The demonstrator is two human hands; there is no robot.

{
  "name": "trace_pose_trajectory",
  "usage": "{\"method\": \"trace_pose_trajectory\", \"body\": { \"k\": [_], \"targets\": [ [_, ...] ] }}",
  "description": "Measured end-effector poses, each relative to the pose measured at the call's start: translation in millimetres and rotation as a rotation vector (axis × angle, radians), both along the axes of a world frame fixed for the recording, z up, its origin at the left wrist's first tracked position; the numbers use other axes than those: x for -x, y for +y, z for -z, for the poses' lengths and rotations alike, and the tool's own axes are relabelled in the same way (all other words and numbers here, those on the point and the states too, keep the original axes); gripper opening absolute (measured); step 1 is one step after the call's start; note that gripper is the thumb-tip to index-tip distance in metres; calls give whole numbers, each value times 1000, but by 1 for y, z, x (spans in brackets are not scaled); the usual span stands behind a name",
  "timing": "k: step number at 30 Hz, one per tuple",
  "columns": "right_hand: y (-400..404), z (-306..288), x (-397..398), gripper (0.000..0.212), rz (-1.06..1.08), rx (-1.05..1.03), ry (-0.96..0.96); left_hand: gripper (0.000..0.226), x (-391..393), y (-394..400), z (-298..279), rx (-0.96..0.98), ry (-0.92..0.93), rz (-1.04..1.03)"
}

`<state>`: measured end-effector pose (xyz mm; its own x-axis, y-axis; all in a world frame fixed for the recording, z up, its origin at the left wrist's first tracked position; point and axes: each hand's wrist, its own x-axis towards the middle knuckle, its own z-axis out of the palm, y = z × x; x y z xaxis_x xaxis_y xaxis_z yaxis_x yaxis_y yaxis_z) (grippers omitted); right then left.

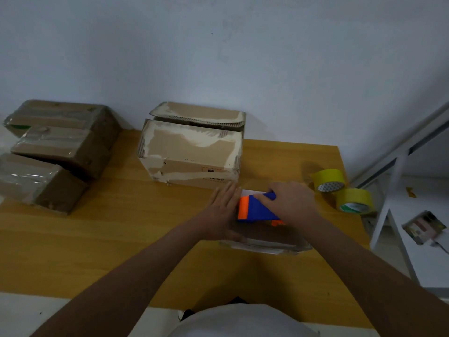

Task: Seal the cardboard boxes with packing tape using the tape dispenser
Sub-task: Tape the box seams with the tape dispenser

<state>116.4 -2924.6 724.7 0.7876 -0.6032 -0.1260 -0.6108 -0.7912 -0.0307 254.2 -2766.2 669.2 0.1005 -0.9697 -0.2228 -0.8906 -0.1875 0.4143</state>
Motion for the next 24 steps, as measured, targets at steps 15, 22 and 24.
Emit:
{"method": "trace_pose_trajectory", "body": {
  "k": [15, 22, 24],
  "targets": [
    [-23, -26, 7, 50, -106, -352, 41, 132, -16, -14, 14, -120, -189, 110],
    [-29, -21, 27, 34, -85, -509, -233, 131, -16, -12, 17, -89, -188, 109],
    [-31, -23, 29, 34, -143, -486, -208, 130, -17, -12, 17, -85, -195, 113]
  ]
}}
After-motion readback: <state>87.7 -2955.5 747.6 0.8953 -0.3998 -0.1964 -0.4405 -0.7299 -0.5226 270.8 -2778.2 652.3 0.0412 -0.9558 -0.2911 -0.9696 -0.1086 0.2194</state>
